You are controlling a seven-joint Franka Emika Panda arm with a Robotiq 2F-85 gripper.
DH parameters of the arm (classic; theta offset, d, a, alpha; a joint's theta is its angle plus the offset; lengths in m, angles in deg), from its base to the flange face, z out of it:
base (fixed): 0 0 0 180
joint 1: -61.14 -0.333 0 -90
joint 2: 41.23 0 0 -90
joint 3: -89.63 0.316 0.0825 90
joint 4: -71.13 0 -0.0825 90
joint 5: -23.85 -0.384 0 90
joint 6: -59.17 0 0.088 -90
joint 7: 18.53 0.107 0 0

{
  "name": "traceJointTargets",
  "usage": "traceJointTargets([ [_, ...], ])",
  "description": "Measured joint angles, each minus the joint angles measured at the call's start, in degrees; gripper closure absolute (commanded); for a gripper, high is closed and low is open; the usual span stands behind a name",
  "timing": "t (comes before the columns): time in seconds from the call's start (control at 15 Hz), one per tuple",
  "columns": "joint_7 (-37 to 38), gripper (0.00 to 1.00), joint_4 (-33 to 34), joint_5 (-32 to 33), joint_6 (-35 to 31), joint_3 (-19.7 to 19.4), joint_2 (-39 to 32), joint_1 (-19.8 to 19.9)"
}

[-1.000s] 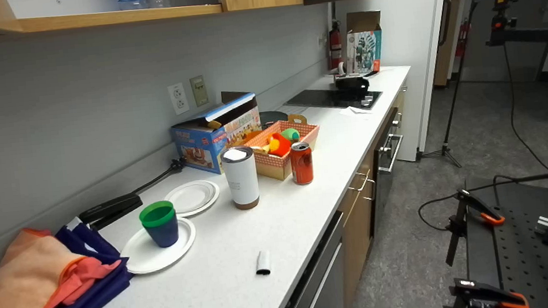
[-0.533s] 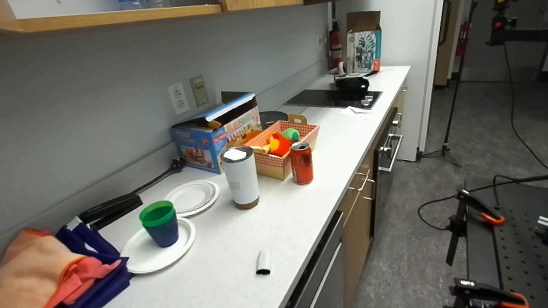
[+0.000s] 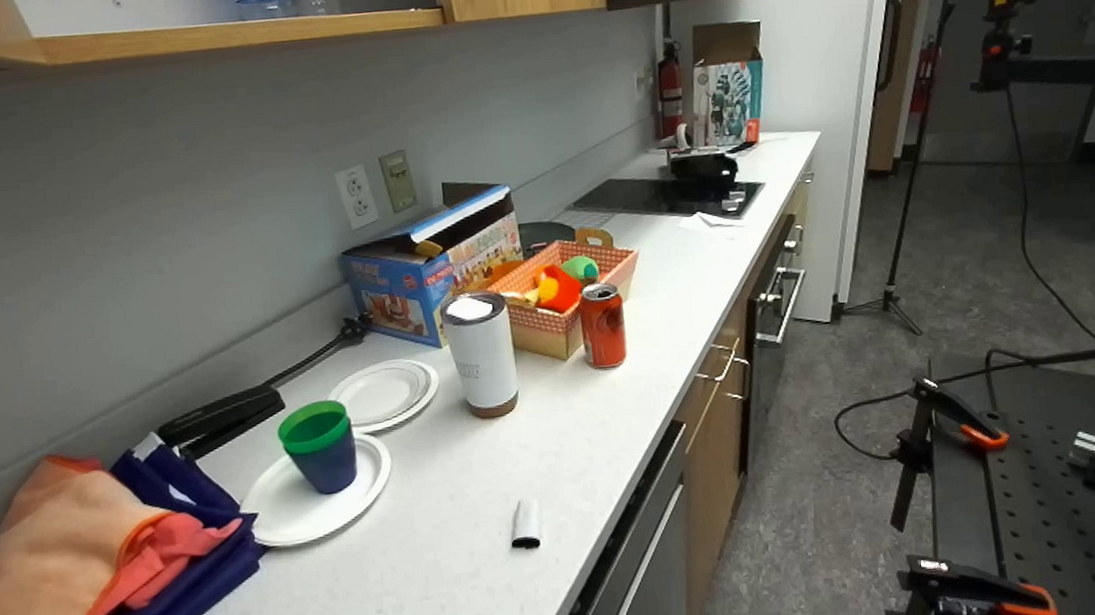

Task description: Close the door to the cupboard

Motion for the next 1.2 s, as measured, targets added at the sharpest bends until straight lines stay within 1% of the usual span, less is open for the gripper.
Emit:
traceJointTargets([
  [0.33,-5.1,0.0,-0.5,3.7,-15.1,0.0,-5.5,0.0],
  [0.47,-7.4,0.0,-0.5,6.4,-19.5,0.0,-8.4,0.5],
  [0.6,-9.1,0.0,-0.3,10.2,-23.0,0.0,-10.9,1.8],
  [0.73,-10.3,0.0,0.2,14.5,-25.4,0.0,-13.2,3.8],
  [0.93,-12.3,0.0,1.9,19.9,-26.0,0.0,-15.2,7.0],
  [1.2,-15.7,0.0,4.3,23.2,-25.7,0.2,-15.8,9.9],
])
